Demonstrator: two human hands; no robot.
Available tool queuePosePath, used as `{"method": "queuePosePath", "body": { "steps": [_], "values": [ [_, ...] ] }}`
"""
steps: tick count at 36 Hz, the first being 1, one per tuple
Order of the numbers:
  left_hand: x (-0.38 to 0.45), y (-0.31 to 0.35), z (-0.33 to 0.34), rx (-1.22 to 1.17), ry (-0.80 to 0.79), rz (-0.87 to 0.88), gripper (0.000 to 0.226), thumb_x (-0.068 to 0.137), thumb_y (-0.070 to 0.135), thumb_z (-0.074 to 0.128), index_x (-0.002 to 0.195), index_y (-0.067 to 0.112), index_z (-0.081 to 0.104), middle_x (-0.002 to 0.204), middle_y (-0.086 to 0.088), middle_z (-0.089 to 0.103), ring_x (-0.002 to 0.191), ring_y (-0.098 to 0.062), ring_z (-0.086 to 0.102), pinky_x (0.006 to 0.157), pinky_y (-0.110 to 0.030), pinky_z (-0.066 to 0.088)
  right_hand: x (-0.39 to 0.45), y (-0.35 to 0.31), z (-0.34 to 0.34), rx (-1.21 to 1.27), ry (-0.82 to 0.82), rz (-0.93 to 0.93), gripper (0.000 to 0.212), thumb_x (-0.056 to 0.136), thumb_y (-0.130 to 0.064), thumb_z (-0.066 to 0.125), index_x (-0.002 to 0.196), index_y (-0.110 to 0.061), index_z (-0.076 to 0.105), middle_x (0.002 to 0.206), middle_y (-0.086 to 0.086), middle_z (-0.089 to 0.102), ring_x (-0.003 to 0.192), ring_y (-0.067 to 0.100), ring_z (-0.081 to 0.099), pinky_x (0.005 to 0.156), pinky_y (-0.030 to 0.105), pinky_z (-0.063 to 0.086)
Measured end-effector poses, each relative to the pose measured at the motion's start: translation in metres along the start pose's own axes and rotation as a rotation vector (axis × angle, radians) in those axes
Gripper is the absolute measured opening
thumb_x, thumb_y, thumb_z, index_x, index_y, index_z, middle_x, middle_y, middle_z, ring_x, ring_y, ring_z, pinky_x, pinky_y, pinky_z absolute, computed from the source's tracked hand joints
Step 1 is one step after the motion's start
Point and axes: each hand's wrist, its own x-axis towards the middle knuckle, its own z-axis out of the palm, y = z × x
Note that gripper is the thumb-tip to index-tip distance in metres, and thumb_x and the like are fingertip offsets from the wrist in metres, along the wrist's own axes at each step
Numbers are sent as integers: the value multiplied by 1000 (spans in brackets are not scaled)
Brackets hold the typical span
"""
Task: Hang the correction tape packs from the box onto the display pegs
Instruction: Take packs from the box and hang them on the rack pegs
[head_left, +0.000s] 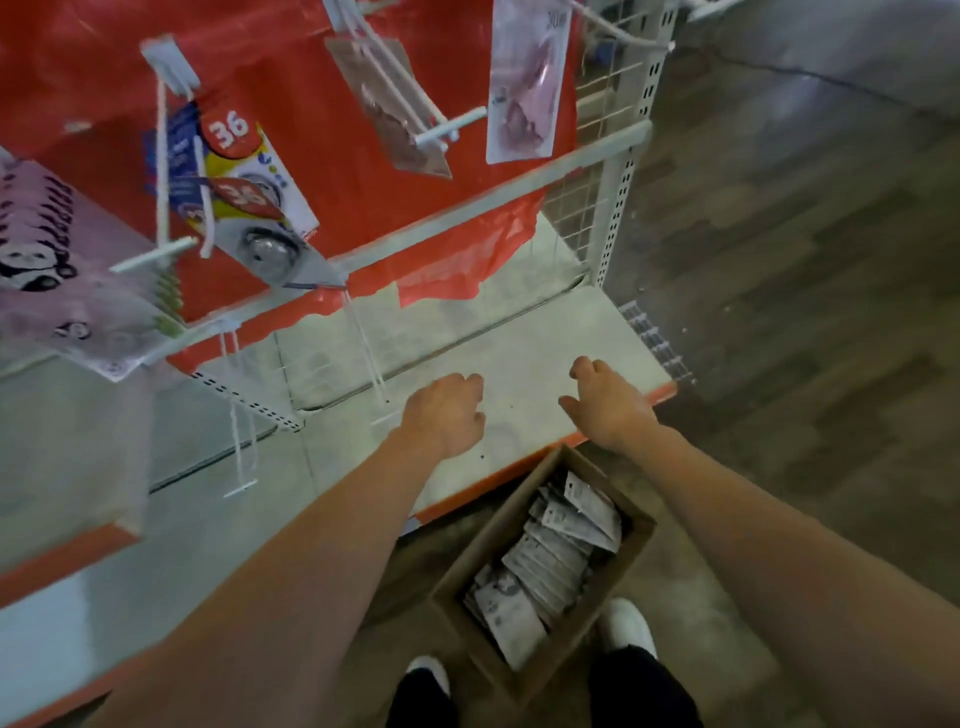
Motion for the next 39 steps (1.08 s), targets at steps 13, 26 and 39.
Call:
{"method": "queuePosePath", "body": {
  "steps": [13, 26, 39],
  "values": [
    [-44, -19, 98, -95, -224, 195, 27, 94, 20, 52, 118, 8, 54, 121, -15, 57, 112, -30, 52, 89, -34, 46, -107, -7, 134, 245, 14, 271, 38, 99, -25, 47, 131, -6, 41, 134, 15, 47, 119, 34, 51, 93, 40, 44],
    [3, -29, 309, -145, -117, 306, 22, 88, 21, 61, 108, 12, 60, 109, -6, 64, 103, -25, 60, 86, -38, 49, -70, 48, 341, 365, 171, 346, 35, 98, -22, 48, 131, -11, 42, 133, 9, 48, 117, 25, 53, 92, 36, 45],
    [109, -16, 405, 17, 153, 591, 24, 90, 26, 62, 110, 14, 58, 111, -6, 63, 102, -25, 58, 79, -35, 47, 22, 136, 429, 182, 451, 302, 30, 95, -17, 53, 123, -9, 50, 123, 12, 53, 113, 30, 53, 89, 35, 42]
  ]
}}
